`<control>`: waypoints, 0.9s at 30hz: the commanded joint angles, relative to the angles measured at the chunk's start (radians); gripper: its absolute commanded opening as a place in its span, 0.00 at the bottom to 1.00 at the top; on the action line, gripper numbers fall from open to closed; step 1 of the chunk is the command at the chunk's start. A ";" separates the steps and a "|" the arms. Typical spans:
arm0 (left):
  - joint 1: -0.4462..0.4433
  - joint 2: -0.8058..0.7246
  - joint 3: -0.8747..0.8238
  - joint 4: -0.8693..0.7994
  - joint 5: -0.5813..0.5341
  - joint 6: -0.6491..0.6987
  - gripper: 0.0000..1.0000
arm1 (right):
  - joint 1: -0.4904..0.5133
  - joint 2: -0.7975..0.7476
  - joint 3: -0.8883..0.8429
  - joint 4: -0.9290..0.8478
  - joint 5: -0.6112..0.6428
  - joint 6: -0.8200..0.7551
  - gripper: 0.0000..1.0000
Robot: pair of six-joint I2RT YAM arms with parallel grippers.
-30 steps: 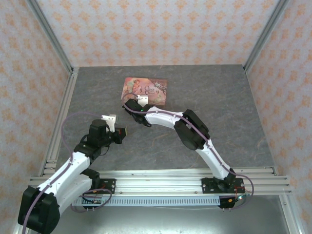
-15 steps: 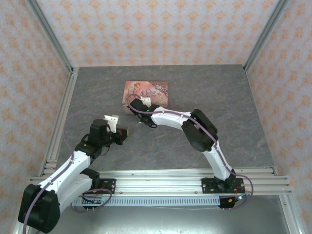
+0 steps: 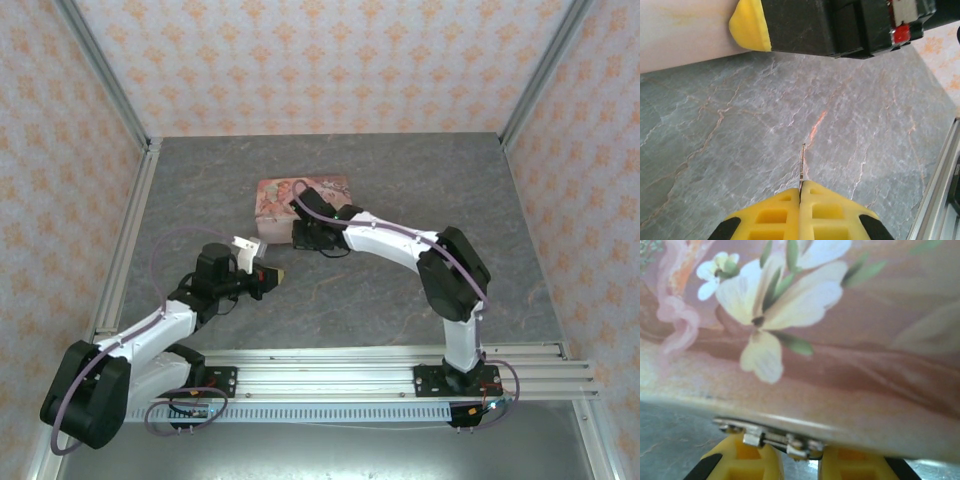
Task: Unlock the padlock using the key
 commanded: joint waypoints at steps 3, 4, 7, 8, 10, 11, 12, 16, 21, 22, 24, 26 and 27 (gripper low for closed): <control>-0.007 -0.033 -0.057 0.188 0.031 -0.040 0.00 | -0.023 -0.084 0.006 0.006 -0.144 0.027 0.00; -0.006 -0.042 -0.065 0.200 0.034 -0.038 0.00 | -0.027 -0.089 0.007 0.002 -0.163 0.028 0.00; -0.007 -0.073 -0.074 0.216 0.030 -0.041 0.00 | -0.036 -0.103 0.007 -0.007 -0.207 0.030 0.00; -0.007 -0.084 -0.076 0.223 0.026 -0.047 0.00 | -0.039 -0.108 0.005 -0.010 -0.217 0.031 0.00; -0.006 -0.095 -0.078 0.241 0.019 -0.062 0.00 | -0.044 -0.119 -0.002 -0.010 -0.234 0.035 0.00; -0.007 -0.095 -0.075 0.254 0.020 -0.072 0.00 | -0.044 -0.125 -0.007 -0.007 -0.244 0.038 0.00; -0.007 -0.091 -0.073 0.265 0.021 -0.081 0.00 | -0.046 -0.131 -0.013 -0.002 -0.251 0.042 0.00; -0.007 -0.041 -0.050 0.306 0.041 -0.106 0.00 | -0.054 -0.151 -0.036 0.020 -0.282 0.065 0.00; -0.007 0.035 -0.029 0.325 0.051 -0.099 0.00 | -0.055 -0.160 -0.047 -0.011 -0.214 0.039 0.00; -0.007 0.051 -0.025 0.321 0.050 -0.096 0.00 | -0.055 -0.160 -0.054 -0.015 -0.185 0.025 0.00; -0.007 0.073 -0.016 0.297 0.048 -0.087 0.00 | -0.053 -0.160 -0.086 -0.003 -0.123 -0.005 0.00; -0.006 0.081 -0.007 0.243 0.039 -0.069 0.00 | -0.047 -0.160 -0.146 0.045 -0.054 -0.039 0.00; -0.007 0.080 -0.004 0.214 0.032 -0.060 0.00 | -0.040 -0.156 -0.172 0.071 -0.027 -0.055 0.00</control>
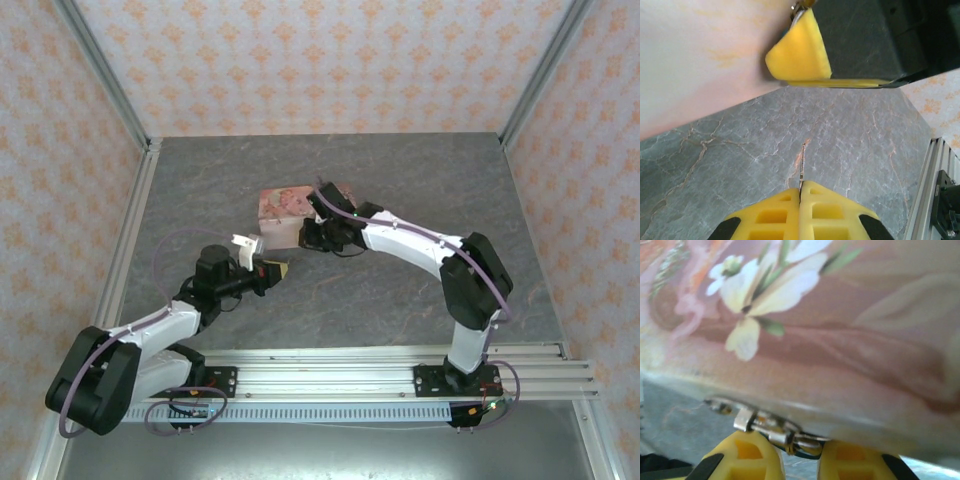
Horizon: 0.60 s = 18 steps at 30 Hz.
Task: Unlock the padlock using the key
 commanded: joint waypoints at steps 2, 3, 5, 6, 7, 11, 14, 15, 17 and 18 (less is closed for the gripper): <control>-0.007 -0.017 0.039 -0.095 -0.012 0.044 0.00 | 0.022 -0.014 -0.108 0.116 0.168 -0.088 0.00; -0.007 -0.030 0.037 -0.117 -0.019 0.051 0.00 | 0.027 -0.002 -0.123 0.132 0.179 -0.094 0.00; -0.007 -0.064 0.038 -0.173 -0.036 0.068 0.00 | 0.042 0.027 -0.144 0.162 0.190 -0.102 0.00; -0.007 -0.079 0.039 -0.193 -0.045 0.075 0.00 | 0.048 0.038 -0.146 0.171 0.197 -0.107 0.00; -0.007 -0.098 0.040 -0.217 -0.056 0.082 0.00 | 0.057 0.048 -0.148 0.177 0.209 -0.113 0.00; -0.007 -0.145 0.044 -0.270 -0.083 0.097 0.00 | 0.075 0.073 -0.146 0.185 0.252 -0.127 0.09; -0.007 -0.159 0.044 -0.282 -0.091 0.097 0.00 | 0.079 0.067 -0.158 0.186 0.282 -0.122 0.31; -0.007 -0.160 0.044 -0.283 -0.091 0.097 0.00 | 0.081 0.059 -0.167 0.189 0.293 -0.120 0.37; -0.007 -0.160 0.045 -0.285 -0.093 0.098 0.00 | 0.080 0.043 -0.182 0.193 0.312 -0.118 0.46; -0.007 -0.160 0.044 -0.285 -0.093 0.098 0.00 | 0.081 0.033 -0.188 0.193 0.322 -0.118 0.48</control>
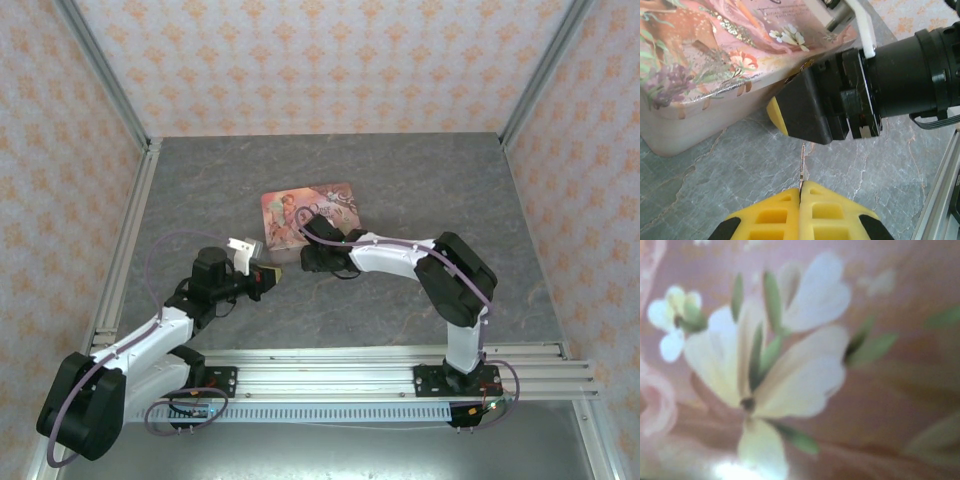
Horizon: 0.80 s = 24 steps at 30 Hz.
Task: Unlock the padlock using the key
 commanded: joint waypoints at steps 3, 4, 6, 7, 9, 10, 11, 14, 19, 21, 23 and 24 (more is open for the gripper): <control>-0.007 -0.012 0.029 -0.022 -0.029 0.029 0.00 | 0.007 -0.059 -0.029 0.018 0.108 -0.015 0.51; -0.007 -0.012 0.029 -0.022 -0.030 0.029 0.00 | 0.009 -0.059 -0.026 0.012 0.118 -0.018 0.51; -0.007 -0.010 0.031 -0.023 -0.033 0.031 0.00 | 0.014 -0.054 -0.018 0.003 0.131 -0.023 0.51; -0.007 -0.008 0.031 -0.024 -0.033 0.033 0.00 | 0.015 -0.047 -0.011 -0.003 0.139 -0.024 0.51; -0.007 -0.006 0.032 -0.025 -0.032 0.034 0.00 | 0.021 -0.038 -0.001 -0.010 0.150 -0.022 0.51; -0.007 -0.004 0.032 -0.026 -0.032 0.036 0.00 | 0.024 -0.035 0.004 -0.013 0.158 -0.021 0.51; -0.007 -0.003 0.032 -0.028 -0.030 0.037 0.00 | 0.028 -0.031 0.009 -0.013 0.166 -0.022 0.51; -0.007 -0.004 0.031 -0.032 -0.030 0.040 0.00 | 0.040 -0.020 0.027 -0.020 0.191 -0.028 0.51; -0.007 -0.007 0.026 -0.039 -0.029 0.042 0.00 | 0.057 0.002 0.063 -0.046 0.236 -0.026 0.51; -0.007 -0.012 0.025 -0.042 -0.029 0.043 0.00 | 0.064 0.008 0.074 -0.054 0.252 -0.023 0.50; -0.007 -0.017 0.023 -0.045 -0.030 0.044 0.00 | 0.065 0.019 0.088 -0.062 0.260 -0.021 0.50; -0.007 -0.020 0.022 -0.047 -0.030 0.044 0.00 | 0.068 0.026 0.096 -0.071 0.262 -0.017 0.50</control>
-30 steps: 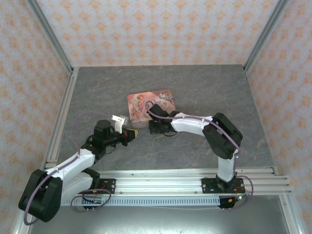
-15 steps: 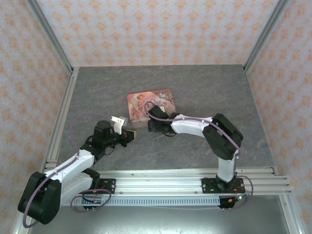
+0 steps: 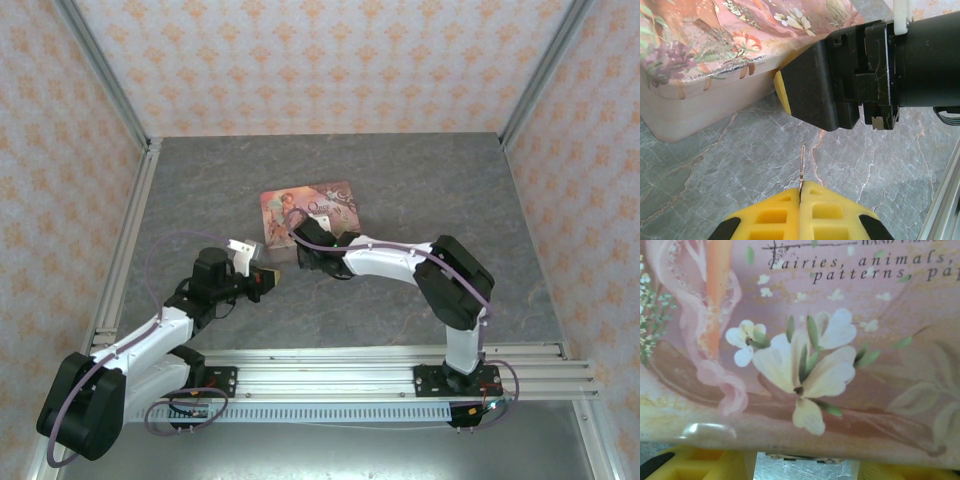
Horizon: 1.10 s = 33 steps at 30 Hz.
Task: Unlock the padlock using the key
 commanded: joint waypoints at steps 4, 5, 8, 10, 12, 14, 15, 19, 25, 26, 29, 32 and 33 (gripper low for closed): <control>-0.007 -0.032 0.019 -0.026 -0.017 0.032 0.00 | 0.007 0.050 0.063 -0.057 0.075 0.008 0.50; -0.007 -0.035 0.017 -0.027 -0.018 0.032 0.00 | 0.006 0.054 0.068 -0.062 0.078 0.010 0.50; -0.007 -0.048 0.009 -0.030 -0.020 0.031 0.00 | 0.007 0.067 0.082 -0.078 0.087 0.013 0.48; -0.007 -0.056 0.003 -0.029 -0.023 0.031 0.00 | 0.007 0.074 0.092 -0.085 0.092 0.014 0.47; -0.007 -0.064 -0.001 -0.029 -0.023 0.029 0.00 | 0.007 0.079 0.099 -0.089 0.093 0.015 0.46; -0.007 -0.070 -0.003 -0.031 -0.024 0.028 0.00 | 0.006 0.087 0.110 -0.094 0.093 0.014 0.44; -0.007 -0.072 -0.003 -0.033 -0.024 0.028 0.00 | 0.007 0.092 0.116 -0.099 0.094 0.015 0.43; -0.007 -0.082 -0.003 -0.041 -0.024 0.029 0.00 | 0.007 0.107 0.132 -0.112 0.094 0.013 0.43; -0.007 -0.092 -0.006 -0.044 -0.024 0.029 0.00 | 0.007 0.124 0.148 -0.122 0.099 0.018 0.38; -0.007 -0.092 -0.007 -0.044 -0.024 0.030 0.00 | 0.007 0.125 0.149 -0.124 0.101 0.017 0.35; -0.007 -0.098 -0.007 -0.047 -0.024 0.031 0.00 | 0.007 0.123 0.152 -0.124 0.106 0.015 0.27; -0.007 -0.099 -0.008 -0.049 -0.024 0.032 0.00 | 0.006 0.115 0.162 -0.135 0.105 0.006 0.16; -0.007 -0.100 -0.007 -0.050 -0.023 0.034 0.00 | 0.007 0.108 0.167 -0.141 0.098 0.002 0.13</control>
